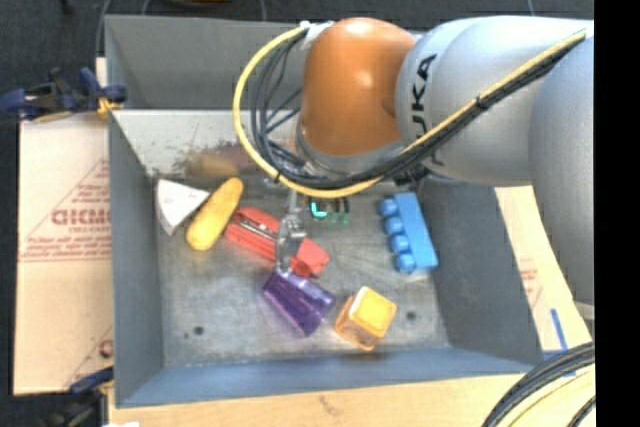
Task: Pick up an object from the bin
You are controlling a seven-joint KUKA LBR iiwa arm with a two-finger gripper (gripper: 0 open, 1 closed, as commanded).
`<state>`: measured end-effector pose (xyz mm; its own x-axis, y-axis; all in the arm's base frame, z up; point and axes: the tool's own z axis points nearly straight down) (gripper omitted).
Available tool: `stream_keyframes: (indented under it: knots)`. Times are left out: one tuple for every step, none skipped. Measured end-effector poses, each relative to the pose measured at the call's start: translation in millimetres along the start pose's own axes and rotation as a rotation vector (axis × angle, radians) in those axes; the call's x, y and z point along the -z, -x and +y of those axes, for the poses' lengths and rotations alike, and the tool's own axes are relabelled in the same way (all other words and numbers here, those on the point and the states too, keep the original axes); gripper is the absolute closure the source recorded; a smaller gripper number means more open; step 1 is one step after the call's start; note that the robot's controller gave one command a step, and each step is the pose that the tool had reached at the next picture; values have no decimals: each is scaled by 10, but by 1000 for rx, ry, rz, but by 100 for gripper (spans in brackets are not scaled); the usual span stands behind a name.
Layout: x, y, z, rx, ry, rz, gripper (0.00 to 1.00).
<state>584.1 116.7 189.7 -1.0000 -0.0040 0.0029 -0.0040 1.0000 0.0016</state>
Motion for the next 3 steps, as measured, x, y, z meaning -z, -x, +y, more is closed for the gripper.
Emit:
stream_keyframes:
  knots:
    - [33,16,-3,-2,1,-7,0]
    - [-363,39,84,20,1,-16,0]
    - [-1050,-92,192,-41,3,-14,0]
